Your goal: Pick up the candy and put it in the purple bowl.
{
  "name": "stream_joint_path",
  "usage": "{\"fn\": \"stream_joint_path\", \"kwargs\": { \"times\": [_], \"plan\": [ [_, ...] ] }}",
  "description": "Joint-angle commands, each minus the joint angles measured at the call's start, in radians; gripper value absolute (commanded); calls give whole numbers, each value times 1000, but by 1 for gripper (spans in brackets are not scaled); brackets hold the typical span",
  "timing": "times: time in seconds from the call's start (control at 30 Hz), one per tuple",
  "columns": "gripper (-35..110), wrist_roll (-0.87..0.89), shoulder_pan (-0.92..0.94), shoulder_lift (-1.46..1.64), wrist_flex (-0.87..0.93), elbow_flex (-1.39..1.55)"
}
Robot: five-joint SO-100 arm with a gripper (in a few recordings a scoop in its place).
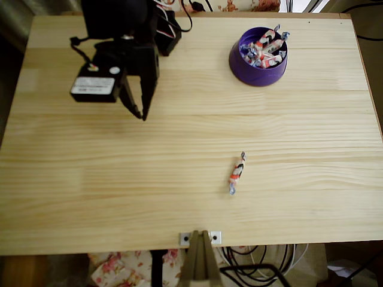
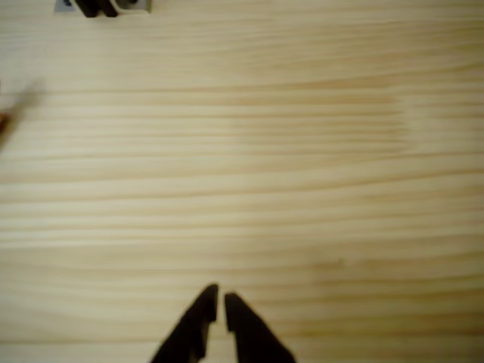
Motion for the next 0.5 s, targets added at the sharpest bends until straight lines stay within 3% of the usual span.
{"fn": "stream_joint_path", "kwargs": {
  "times": [0.0, 0.47],
  "plan": [
    [0, 0, 2, 14, 18, -26],
    [0, -25, -20, 14, 23, -26]
  ]
}}
